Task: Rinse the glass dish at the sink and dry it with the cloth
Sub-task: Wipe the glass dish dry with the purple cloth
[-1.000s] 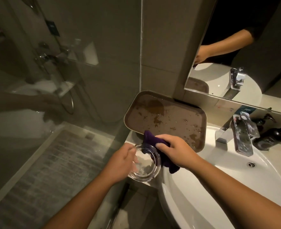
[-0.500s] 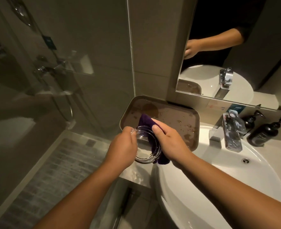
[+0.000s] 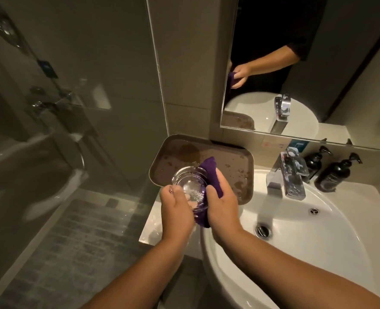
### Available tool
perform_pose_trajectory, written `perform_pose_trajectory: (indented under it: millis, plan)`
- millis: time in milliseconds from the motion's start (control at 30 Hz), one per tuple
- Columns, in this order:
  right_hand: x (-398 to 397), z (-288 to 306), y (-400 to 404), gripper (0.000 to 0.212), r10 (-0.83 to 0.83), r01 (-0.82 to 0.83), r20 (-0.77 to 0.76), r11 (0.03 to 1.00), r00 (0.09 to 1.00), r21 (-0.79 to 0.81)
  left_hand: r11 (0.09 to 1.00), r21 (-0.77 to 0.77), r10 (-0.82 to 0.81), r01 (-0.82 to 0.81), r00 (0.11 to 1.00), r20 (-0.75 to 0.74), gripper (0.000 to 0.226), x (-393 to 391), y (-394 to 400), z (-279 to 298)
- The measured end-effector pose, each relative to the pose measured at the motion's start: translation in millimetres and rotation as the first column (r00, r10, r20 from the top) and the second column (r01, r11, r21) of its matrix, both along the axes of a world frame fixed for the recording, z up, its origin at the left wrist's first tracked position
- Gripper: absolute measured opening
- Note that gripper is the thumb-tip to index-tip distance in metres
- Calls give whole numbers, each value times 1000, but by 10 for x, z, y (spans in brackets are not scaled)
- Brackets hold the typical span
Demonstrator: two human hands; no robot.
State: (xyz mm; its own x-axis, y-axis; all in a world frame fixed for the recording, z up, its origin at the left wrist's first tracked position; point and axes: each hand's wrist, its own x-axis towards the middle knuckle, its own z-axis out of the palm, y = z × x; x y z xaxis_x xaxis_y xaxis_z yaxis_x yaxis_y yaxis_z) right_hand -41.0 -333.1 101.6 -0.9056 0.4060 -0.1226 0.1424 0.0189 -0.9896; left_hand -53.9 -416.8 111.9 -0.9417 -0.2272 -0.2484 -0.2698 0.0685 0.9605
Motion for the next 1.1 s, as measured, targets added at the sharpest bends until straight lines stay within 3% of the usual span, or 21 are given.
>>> perform_pose_trajectory:
  millis: [100, 200, 300, 367, 467, 667, 733, 900, 1000, 1100]
  plan:
    - [-48, 92, 322, 51, 119, -117, -8, 987, 993, 106, 966, -11, -259, 259, 966, 5, 20, -18, -123, 89]
    - [-98, 303, 627, 54, 350, -333, -9, 900, 937, 281, 877, -27, -478, 479, 877, 49, 23, -120, -254, 209]
    - [-141, 563, 775, 51, 539, -520, 81, 745, 838, 418, 817, -116, -565, 565, 824, 37, 29, -182, -270, 331]
    - [-179, 666, 807, 47, 572, -545, 88, 708, 816, 449, 820, -215, -542, 531, 840, 7, 30, -194, -235, 368]
    - [-189, 702, 771, 39, 502, -461, -5, 797, 865, 391, 865, -271, -456, 423, 887, -73, 31, -189, -171, 375]
    - [-61, 465, 540, 30, 191, -154, -131, 956, 973, 250, 929, -248, -314, 275, 940, -132, 31, -130, -53, 309]
    - [10, 329, 415, 33, 75, -54, -156, 990, 985, 133, 963, -192, -217, 190, 968, -128, 31, -109, 5, 275]
    - [40, 110, 118, 41, -142, 146, -166, 989, 976, 14, 996, 75, 56, -54, 998, -16, 32, -5, 249, 248]
    - [1, 91, 198, 41, -110, 122, -153, 990, 982, 74, 985, 159, 65, -67, 998, 20, 29, 91, 319, 226]
    - [-8, 212, 414, 39, 17, 7, -161, 989, 987, 148, 987, 130, -97, 96, 995, 1, 30, 98, 212, 163]
